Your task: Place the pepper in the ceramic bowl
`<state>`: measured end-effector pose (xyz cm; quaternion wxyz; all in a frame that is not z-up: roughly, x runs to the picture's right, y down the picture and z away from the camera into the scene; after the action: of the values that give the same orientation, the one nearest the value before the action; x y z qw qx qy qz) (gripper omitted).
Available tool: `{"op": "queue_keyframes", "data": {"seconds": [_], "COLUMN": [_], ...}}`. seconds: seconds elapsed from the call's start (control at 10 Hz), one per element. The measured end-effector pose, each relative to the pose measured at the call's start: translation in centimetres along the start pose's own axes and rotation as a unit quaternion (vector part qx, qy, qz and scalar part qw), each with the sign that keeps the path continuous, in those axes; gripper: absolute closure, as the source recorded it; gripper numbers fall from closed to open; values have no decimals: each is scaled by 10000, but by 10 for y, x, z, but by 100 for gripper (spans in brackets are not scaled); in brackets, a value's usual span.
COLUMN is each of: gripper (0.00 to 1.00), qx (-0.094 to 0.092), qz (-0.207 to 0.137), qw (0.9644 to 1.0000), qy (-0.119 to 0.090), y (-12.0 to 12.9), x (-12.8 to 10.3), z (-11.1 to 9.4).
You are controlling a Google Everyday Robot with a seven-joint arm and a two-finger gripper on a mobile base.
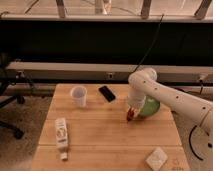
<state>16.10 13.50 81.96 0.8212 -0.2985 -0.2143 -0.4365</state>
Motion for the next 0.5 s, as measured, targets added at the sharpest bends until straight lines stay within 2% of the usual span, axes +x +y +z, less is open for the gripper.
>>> {"op": "queue_keyframes", "data": {"seconds": [0.5], "gripper": [100], "qx": [38], "qz": [242], "qw": [9997], "qy": [-37], "y": [13], "x": [29], "z": [-12]}}
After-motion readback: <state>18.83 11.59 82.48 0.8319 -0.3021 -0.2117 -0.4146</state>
